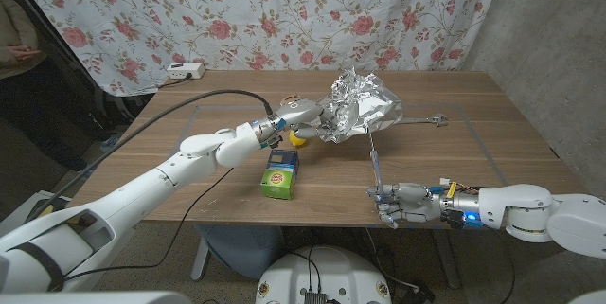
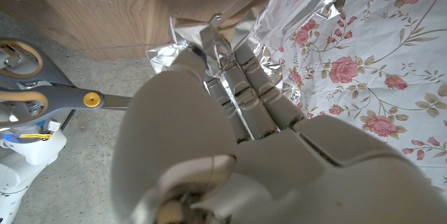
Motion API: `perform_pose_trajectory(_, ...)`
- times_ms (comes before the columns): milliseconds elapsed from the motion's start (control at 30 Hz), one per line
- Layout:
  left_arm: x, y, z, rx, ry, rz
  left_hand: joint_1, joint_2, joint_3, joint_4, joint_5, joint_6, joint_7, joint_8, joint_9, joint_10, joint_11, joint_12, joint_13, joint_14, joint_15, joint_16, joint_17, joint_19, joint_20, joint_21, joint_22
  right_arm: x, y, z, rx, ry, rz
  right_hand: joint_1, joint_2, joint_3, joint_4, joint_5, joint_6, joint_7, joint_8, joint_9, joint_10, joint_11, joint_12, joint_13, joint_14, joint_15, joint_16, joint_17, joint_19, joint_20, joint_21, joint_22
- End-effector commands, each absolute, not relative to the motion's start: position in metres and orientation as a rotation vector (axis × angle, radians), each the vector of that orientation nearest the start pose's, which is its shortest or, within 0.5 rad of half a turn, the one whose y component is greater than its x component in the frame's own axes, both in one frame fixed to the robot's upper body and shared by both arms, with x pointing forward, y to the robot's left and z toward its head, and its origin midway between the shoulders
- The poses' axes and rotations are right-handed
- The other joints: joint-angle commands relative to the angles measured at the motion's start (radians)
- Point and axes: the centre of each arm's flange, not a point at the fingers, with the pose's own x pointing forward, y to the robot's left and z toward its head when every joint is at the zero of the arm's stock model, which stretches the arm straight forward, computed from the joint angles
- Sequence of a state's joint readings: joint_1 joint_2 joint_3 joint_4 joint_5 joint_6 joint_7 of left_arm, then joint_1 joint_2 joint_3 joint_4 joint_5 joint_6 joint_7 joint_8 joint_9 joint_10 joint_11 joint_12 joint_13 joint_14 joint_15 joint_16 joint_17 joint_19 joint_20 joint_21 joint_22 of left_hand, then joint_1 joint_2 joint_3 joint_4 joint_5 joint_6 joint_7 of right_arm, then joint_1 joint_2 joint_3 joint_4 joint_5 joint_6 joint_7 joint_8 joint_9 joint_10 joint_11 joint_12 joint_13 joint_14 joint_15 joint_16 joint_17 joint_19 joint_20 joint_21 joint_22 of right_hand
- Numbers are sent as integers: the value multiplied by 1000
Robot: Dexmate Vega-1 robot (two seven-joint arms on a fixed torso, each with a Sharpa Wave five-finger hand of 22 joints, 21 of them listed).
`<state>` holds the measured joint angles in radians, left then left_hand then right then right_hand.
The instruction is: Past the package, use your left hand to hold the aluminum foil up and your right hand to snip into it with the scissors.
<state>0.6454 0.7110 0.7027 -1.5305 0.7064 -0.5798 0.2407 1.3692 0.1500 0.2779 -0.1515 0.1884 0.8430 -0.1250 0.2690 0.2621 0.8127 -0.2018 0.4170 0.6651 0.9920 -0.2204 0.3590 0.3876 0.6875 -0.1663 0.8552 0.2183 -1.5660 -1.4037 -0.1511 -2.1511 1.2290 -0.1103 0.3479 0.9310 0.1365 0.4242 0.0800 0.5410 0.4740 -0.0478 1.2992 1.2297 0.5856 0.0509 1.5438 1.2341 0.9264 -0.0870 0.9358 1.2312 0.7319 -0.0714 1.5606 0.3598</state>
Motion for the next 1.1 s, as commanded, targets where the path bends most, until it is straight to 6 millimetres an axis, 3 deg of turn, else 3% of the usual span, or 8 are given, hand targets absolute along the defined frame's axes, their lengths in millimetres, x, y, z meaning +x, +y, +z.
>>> perform_pose_trajectory(33, 568, 128, 9, 1417, -1279, -369, 9, 2, 3, 3, 5, 4, 5, -2, 4, -1, -3, -2, 3, 14, -21, 4, 11, -7, 2, 10, -1, 428, -257, -138, -147, 117, 933, 2, 11, 214, -107, 16, 145, 151, 197, 7, 106, -109, 10, 3, 25, -122, 13, 3, 3, -115, 1, 3)
perform_pose_trajectory(467, 575, 119, 7, 1402, -1284, -369, 11, 1, 4, 2, 4, 6, 8, -2, 5, -1, -3, -4, 4, 17, -21, 5, 17, -7, 4, 18, -3, 425, -263, -136, -158, 111, 923, -22, 14, 228, -111, 47, 143, 149, 229, 6, 109, -110, 19, 3, 17, -123, 46, 2, 5, -115, 5, 7)
perform_pose_trajectory(1100, 582, 125, 2, 1367, -1286, -304, 14, 0, 4, 1, 3, 7, 10, -4, 5, 0, -2, -5, 6, 18, -21, 5, 24, -10, 4, 27, -6, 426, -265, -133, -162, 108, 930, -45, 17, 242, -116, 74, 140, 151, 251, 6, 112, -113, 22, 3, 10, -125, 78, 1, 10, -117, 5, 5)
